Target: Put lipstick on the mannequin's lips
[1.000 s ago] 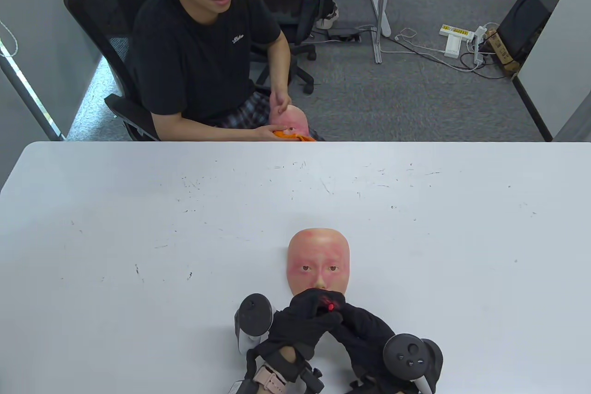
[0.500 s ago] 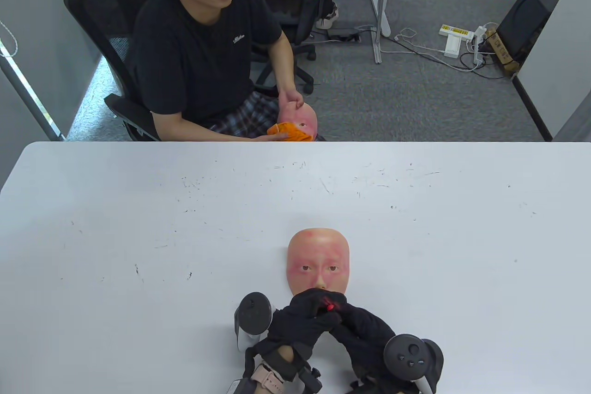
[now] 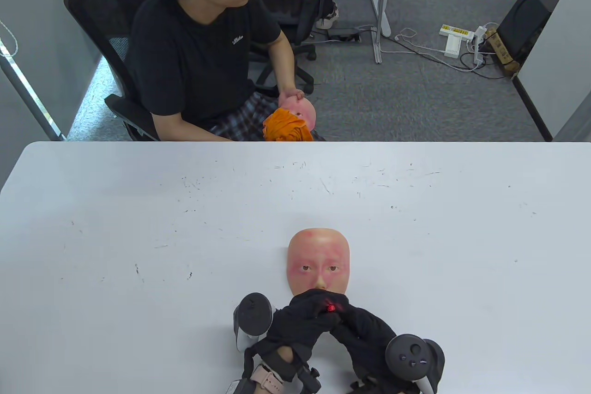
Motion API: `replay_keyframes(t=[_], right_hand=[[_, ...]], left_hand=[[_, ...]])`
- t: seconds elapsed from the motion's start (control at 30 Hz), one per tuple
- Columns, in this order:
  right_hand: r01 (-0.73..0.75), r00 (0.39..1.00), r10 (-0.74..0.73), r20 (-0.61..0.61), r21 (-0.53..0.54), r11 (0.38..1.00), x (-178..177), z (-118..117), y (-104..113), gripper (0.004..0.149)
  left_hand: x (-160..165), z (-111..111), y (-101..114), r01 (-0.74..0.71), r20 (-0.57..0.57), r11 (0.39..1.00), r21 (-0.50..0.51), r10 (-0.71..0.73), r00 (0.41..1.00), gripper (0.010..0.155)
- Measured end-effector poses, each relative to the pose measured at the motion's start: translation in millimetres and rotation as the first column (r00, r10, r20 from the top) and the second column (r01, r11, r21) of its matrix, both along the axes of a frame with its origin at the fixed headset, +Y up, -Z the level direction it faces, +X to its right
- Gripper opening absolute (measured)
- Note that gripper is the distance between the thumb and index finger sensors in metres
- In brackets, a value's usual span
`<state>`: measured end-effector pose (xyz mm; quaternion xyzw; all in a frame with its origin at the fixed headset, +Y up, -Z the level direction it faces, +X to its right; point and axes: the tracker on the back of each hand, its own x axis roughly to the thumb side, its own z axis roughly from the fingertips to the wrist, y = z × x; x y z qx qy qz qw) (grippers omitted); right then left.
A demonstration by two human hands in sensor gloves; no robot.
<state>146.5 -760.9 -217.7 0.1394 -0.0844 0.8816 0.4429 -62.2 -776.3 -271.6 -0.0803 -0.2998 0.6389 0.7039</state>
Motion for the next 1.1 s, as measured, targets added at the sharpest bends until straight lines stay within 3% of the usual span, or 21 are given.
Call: replay_keyframes(t=[0.17, 0.33, 0.43, 0.57, 0.67, 0.87, 1.03, 1.1], right_hand=[[-0.022, 1.0, 0.022, -0.002, 0.001, 1.0, -1.8, 0.0, -2.3, 0.051], [-0.038, 0.999, 0.038, -0.015, 0.001, 0.999, -1.1, -1.0, -3.3, 0.051], [-0.016, 1.0, 0.016, -0.015, -0.023, 1.0, 1.1, -3.2, -4.8, 0.051], [-0.016, 1.0, 0.017, 0.006, -0.016, 1.0, 1.6, -2.8, -4.7, 0.052], [-0.02, 1.0, 0.02, -0.005, -0.018, 1.0, 1.1, -3.0, -4.9, 0.052], [-0.024, 1.0, 0.023, -0.016, -0.022, 0.999, 1.7, -3.7, -4.7, 0.051], [-0.022, 1.0, 0.022, -0.007, -0.035, 0.999, 3.1, -5.1, -5.2, 0.052], [-0.07, 0.997, 0.071, 0.032, -0.029, 0.997, 5.0, -5.1, -4.6, 0.051]], left_hand=[[0.1, 1.9, -7.5, -0.054, -0.079, 0.997, -0.058, 0.049, 0.996, 0.052], [-1.2, -0.5, -0.2, 0.018, -0.015, 1.0, 0.018, -0.018, 1.0, 0.051], [0.5, 0.5, -2.9, 0.034, 0.0, 0.999, 0.002, -0.034, 0.999, 0.053], [3.4, 2.5, -10.8, -0.062, -0.025, 0.994, -0.096, 0.059, 0.998, 0.057], [1.4, 1.9, -9.4, -0.02, -0.052, 0.998, -0.062, 0.016, 0.999, 0.053], [-1.7, -0.5, 4.2, 0.062, -0.046, 0.997, 0.053, -0.059, 0.997, 0.051], [-10.7, -10.7, 19.0, 0.098, 0.037, 0.995, -0.01, -0.097, 0.995, 0.055], [-20.0, -18.8, 35.0, 0.089, -0.108, 0.994, 0.068, -0.081, 0.991, 0.053]])
